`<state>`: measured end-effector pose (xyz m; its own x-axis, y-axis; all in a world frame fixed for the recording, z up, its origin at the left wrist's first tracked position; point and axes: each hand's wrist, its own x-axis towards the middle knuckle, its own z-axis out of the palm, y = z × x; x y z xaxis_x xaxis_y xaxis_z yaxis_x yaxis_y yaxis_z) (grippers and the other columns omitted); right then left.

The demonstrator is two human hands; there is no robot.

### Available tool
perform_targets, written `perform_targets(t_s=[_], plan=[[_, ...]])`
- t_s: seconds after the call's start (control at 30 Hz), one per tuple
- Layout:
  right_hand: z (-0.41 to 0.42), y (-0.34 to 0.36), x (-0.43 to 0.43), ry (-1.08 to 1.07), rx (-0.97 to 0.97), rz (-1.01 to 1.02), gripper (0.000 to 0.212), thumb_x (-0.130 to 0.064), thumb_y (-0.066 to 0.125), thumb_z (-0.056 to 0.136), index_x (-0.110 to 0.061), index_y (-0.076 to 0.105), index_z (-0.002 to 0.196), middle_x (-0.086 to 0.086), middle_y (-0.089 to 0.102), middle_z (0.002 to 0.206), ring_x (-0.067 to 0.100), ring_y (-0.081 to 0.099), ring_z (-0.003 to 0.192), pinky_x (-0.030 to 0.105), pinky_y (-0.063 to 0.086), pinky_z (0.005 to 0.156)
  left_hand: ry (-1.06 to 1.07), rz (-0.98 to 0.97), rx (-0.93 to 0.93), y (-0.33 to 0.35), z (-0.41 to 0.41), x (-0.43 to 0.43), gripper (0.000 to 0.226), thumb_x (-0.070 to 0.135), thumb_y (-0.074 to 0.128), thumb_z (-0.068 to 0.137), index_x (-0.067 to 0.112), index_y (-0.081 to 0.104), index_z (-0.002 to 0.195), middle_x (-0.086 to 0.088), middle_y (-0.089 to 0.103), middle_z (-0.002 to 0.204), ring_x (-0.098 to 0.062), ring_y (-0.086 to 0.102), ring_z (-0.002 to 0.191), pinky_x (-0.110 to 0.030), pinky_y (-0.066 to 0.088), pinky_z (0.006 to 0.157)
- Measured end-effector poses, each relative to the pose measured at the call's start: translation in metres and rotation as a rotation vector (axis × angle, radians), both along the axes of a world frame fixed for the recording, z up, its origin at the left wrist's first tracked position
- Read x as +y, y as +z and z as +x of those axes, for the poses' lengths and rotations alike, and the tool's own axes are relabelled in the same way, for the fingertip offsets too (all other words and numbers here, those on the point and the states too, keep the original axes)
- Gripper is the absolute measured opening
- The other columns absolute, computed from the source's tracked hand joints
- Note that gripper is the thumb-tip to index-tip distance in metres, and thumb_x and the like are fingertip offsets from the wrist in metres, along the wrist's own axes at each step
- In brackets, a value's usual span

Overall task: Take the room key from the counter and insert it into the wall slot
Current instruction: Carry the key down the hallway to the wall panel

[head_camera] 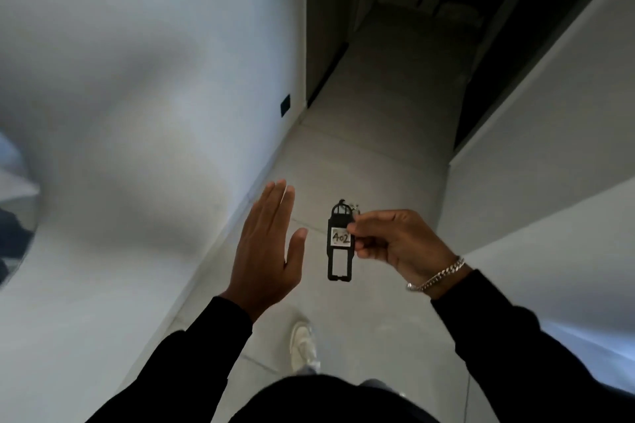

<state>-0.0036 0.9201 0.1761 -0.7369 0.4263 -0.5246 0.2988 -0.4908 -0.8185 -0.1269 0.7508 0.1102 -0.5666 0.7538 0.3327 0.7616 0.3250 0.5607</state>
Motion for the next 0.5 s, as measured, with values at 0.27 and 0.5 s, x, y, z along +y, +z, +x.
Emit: perform_targets(t_s=[0.27, 0.5], plan=[[-0.032, -0.005, 0.149, -0.145, -0.003, -0.026, 0.016, 0.004, 0.068, 0.076, 0.007, 0.069, 0.092, 0.011, 0.066, 0.06, 0.015, 0.061, 0.05, 0.022, 0.056, 0.051, -0.1, -0.077, 0.016, -0.005, -0.047, 0.174, 0.063, 0.035, 0.036, 0.099, 0.001, 0.03, 0.152, -0.018, 0.03, 0.162, -0.031, 0.021, 0.154, -0.058, 0.024, 0.125], [-0.063, -0.001, 0.305, -0.136, 0.043, 0.039, 0.017, 0.001, 0.07, 0.076, 0.005, 0.07, 0.092, 0.01, 0.066, 0.061, 0.015, 0.06, 0.05, 0.022, 0.056, 0.051, -0.083, -0.076, 0.043, -0.011, -0.065, 0.327, 0.065, 0.041, 0.029, 0.1, 0.005, 0.024, 0.154, -0.011, 0.023, 0.165, -0.026, 0.013, 0.157, -0.054, 0.016, 0.128]])
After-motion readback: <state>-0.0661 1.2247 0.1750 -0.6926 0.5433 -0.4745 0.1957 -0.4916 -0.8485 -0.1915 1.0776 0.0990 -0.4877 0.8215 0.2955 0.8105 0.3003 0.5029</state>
